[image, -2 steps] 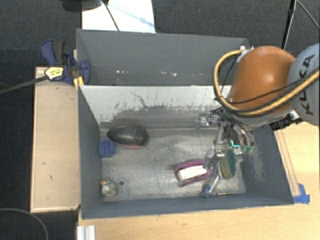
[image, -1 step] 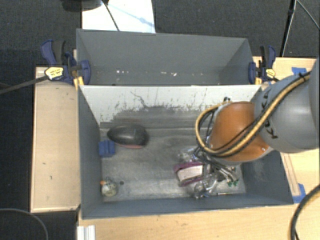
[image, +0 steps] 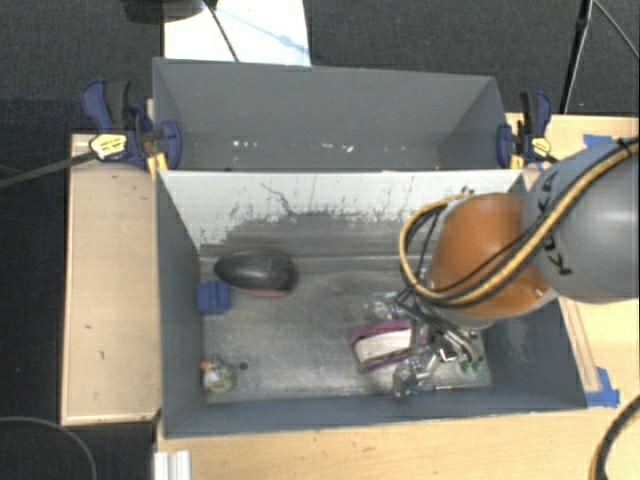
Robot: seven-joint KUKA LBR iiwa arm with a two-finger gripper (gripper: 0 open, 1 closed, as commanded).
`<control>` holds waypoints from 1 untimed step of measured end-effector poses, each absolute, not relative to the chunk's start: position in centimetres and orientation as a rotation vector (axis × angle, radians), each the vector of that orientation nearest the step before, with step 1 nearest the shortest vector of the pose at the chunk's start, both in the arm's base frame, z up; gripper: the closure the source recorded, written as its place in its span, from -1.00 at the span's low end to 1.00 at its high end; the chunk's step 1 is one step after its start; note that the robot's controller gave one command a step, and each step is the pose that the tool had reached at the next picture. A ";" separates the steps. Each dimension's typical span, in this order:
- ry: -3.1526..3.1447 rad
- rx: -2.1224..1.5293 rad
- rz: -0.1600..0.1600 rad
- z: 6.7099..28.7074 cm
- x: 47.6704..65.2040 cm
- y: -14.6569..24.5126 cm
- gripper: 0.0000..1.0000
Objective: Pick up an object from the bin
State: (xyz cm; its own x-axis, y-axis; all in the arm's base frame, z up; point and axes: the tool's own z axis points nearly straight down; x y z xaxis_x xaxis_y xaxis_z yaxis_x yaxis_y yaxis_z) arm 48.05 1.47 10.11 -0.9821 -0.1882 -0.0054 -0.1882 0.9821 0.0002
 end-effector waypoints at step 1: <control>3.117 -0.337 0.000 10.0 48.3 0.6 -1.00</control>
Offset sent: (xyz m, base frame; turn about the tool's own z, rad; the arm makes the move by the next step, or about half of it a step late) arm 0.0011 -0.0088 -0.0011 -0.0284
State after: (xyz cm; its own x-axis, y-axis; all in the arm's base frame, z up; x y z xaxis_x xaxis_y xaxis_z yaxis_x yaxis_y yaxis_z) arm 48.25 0.58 10.02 -0.9769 -0.2137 -0.0068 -0.2137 0.9769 -0.0007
